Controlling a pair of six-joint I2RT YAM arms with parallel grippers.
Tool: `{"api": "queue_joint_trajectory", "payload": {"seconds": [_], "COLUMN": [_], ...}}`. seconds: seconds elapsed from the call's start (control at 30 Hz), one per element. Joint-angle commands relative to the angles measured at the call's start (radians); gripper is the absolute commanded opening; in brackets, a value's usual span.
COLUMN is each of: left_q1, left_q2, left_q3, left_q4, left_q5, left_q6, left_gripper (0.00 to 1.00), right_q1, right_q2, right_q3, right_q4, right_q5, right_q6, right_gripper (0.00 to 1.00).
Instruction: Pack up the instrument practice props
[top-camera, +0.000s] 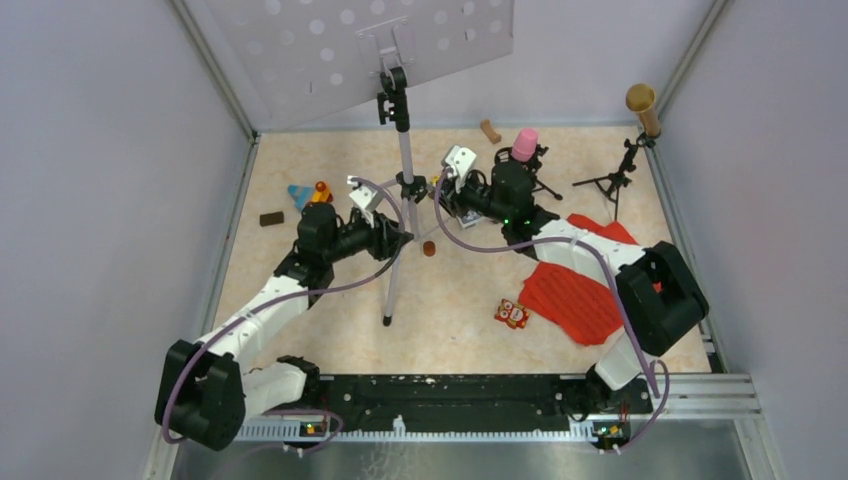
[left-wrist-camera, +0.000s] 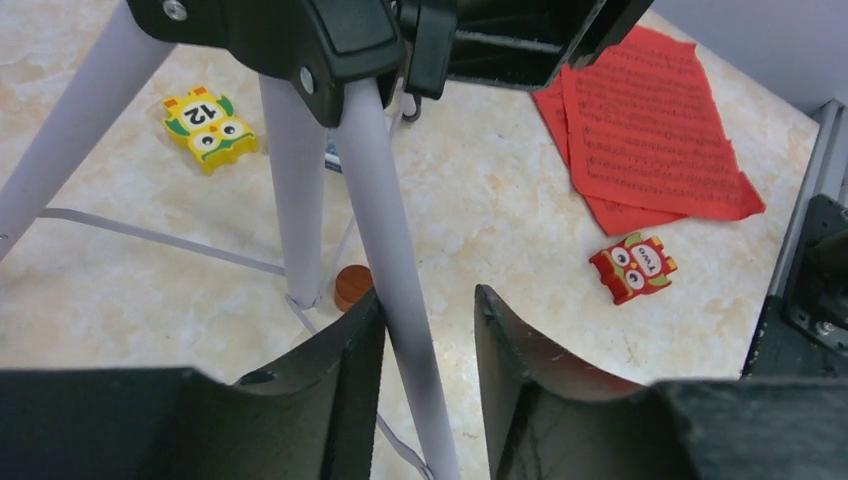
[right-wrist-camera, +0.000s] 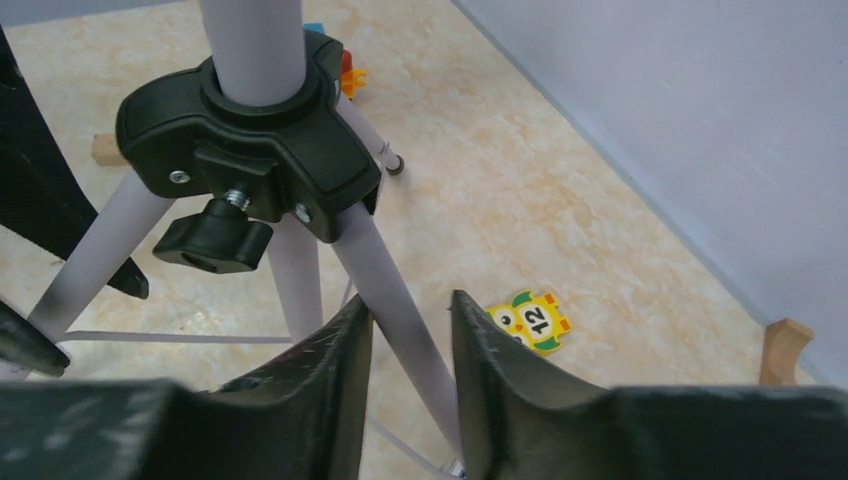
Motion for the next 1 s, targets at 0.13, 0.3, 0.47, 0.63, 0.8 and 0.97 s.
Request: {"api": "queue_joint_trajectory", "payload": {"seconds": [0.13,0.3,0.47,0.63,0.8,0.97], "left_q1": [-0.008,-0.01,-0.012,-0.014,-0.022,-0.03], "left_q2": [0.063,0.047,-0.019,-0.09,-0.103,-0.109], "left_q3": [0.035,0.047,0.026,0.022,0.038,0.016], "left_q4": [0.014,0.001,0.059,0.111,0.125,0.128], "left_q5": [0.068,0.082,0.057,0.06,0.078,0.084], "left_q6": [0.017,0.034,0.028,0.015,-0.004,-0.004], "left_gripper": [0.09,0.0,0.0,0.0,0.0,0.0], "right_q1": [0.005,0.066,0.144,0.215,0.265,0.308], "right_q2": [-0.067,-0.152,-0.231,-0.286,-0.296,-0.292], "right_q3": [-0.082,-0.149,-0.206,-0.254,-0.286,-0.292], "right_q4": [0.276,0.353,0.423,0.51,0.589,0.582], "right_q5": [0.021,0.093,0.183,0.267,0.304,0.31], "right_q6": [0.061,0.074,0.115,0.132,0.138,0.081], "right_gripper": [0.04,0.0,0.0,0.0,0.0,0.0]}}
